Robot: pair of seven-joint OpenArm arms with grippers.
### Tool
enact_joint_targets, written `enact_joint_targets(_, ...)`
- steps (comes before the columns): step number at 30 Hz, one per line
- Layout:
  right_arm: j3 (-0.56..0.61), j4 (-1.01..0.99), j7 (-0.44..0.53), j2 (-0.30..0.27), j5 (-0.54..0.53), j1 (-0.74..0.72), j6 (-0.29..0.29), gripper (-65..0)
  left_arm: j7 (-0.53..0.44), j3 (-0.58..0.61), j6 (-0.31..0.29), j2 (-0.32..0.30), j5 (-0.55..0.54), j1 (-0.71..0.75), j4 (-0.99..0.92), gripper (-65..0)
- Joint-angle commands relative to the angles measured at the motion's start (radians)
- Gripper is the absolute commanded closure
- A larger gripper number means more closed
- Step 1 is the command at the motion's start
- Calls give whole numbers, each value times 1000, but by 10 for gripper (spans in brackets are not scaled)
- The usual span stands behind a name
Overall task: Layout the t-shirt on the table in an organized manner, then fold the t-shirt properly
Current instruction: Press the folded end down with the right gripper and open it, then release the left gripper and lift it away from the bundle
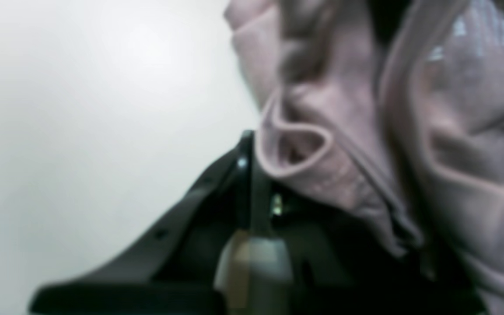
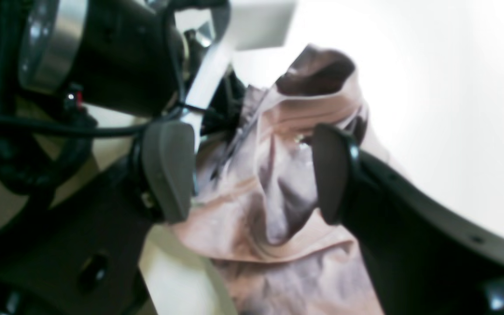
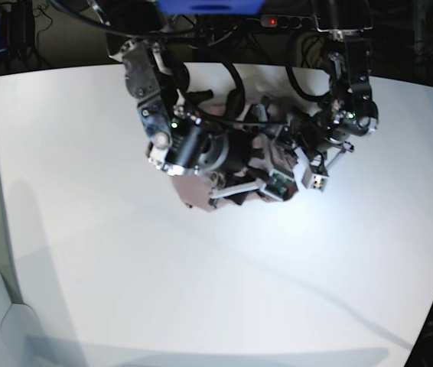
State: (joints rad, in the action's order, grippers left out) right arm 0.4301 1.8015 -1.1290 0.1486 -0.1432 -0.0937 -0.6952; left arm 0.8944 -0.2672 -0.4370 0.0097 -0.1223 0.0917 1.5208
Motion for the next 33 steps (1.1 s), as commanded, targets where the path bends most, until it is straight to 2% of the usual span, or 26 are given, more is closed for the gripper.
enact_joint_targets(1,-23,19,19,8,-9,-16,-3,-426,56,-11,10,-7,33,9,2,-6)
enact_joint_targets(5,-83,19,16,-30,-9,-16,-3,-426,56,-33,10,-35,-75,12,2,-51)
enact_joint_targets(10,-139,19,14,-77,-9,5,-3,-426,56,-36,10,-78,-210,29,2,-195)
enact_joint_targets(13,-167,19,14,-86,-9,21,-3,-426,47,-36,10,-90,-268,32,2,-242)
enact_joint_targets(22,-190,19,14,-126,-9,50,-3,-425,44,-36,10,-101,-431,21,31,-247)
enact_joint_targets(28,-190,19,14,-129,-9,65,-3,-425,44,-40,10,-101,-471,32,113,-247)
enact_joint_targets(33,-192,19,14,-132,-8,84,-3,-425,48,-103,10,-99,-551,24,116,-247)
